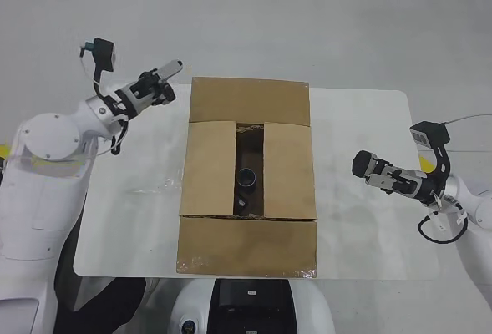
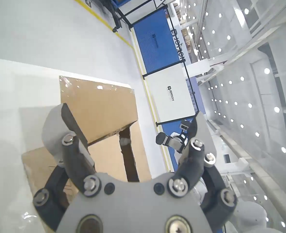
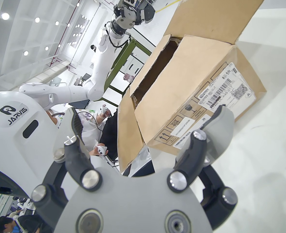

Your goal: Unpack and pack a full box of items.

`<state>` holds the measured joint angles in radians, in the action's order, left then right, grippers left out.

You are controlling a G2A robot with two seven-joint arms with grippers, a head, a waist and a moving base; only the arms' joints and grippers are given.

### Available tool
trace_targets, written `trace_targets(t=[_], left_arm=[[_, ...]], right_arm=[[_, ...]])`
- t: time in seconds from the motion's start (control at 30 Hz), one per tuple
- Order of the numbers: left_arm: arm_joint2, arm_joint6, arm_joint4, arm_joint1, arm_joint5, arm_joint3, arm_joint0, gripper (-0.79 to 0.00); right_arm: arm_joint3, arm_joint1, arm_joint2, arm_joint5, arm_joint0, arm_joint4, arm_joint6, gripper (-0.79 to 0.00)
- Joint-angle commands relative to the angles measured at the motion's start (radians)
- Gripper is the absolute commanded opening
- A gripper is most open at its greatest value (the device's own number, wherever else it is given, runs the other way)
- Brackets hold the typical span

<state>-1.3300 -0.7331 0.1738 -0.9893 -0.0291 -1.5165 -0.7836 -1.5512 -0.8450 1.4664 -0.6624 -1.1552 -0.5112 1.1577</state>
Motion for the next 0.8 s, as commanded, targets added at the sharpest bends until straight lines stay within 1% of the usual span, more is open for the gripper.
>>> trace_targets(t=[0.0,0.2,0.43,0.6,0.77], left_arm=[[0.018,0.004,-0.008,-0.004,-0.002,0.041,0.027,0.000],[0.076,0.018,-0.053,-0.017,-0.013,0.145,0.107,0.000],[0.178,-0.003,-0.135,-0.040,0.015,0.276,0.220,0.000],[0.242,-0.078,-0.176,-0.056,0.001,0.356,0.298,0.000],[0.302,-0.125,-0.203,-0.076,0.009,0.426,0.371,0.000]], right_arm=[[0.000,0.000,0.000,0.000,0.000,0.000,0.000,0.000],[0.000,0.000,0.000,0.000,0.000,0.000,0.000,0.000],[0.000,0.000,0.000,0.000,0.000,0.000,0.000,0.000],[0.000,0.000,0.000,0.000,0.000,0.000,0.000,0.000],[0.000,0.000,0.000,0.000,0.000,0.000,0.000,0.000]])
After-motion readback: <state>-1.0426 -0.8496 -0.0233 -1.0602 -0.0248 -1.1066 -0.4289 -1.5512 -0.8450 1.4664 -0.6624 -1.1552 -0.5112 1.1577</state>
